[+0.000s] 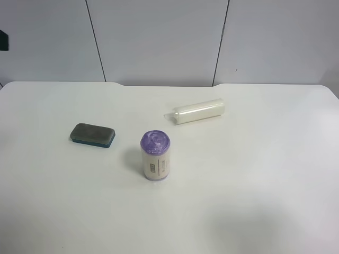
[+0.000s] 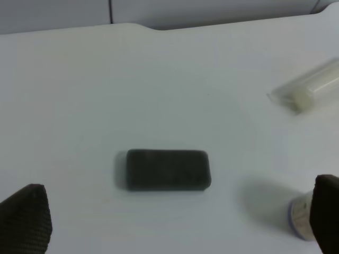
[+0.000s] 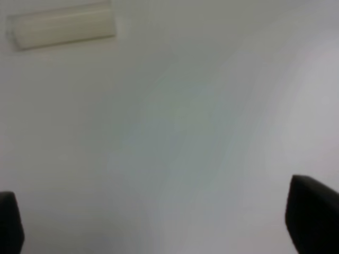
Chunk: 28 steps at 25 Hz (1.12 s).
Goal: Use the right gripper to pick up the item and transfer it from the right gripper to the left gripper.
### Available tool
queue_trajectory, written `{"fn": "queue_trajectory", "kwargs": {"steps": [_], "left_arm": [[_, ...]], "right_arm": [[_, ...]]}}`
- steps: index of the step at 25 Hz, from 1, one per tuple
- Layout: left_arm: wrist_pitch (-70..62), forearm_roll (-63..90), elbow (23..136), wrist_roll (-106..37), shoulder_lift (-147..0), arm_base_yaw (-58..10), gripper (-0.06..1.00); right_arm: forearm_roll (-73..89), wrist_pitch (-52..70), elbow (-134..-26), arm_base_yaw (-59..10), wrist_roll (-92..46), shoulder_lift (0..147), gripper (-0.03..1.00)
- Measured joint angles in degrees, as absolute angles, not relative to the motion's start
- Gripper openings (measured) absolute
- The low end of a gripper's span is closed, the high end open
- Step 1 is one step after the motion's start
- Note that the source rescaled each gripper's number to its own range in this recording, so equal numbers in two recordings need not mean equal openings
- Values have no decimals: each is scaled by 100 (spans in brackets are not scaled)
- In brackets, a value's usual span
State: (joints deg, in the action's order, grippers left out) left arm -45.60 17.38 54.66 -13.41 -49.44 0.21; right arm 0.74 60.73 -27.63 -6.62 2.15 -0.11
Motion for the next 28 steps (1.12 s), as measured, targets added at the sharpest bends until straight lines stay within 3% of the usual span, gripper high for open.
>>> {"fn": "queue_trajectory", "kwargs": {"steps": [6,17,28], "left_arm": [[-5561,1412,5466,-506,-3868,21,99],[-6793,1098,5466,-365,-2279,21,99],[-6958,814,4947,-384,-1059,21,99]], "right_arm": [[74,6073,-2763,-662,215,-11,100],[74,6073,-2763,-662,215,-11,100],[74,6073,-2763,-662,215,-11,100]]}}
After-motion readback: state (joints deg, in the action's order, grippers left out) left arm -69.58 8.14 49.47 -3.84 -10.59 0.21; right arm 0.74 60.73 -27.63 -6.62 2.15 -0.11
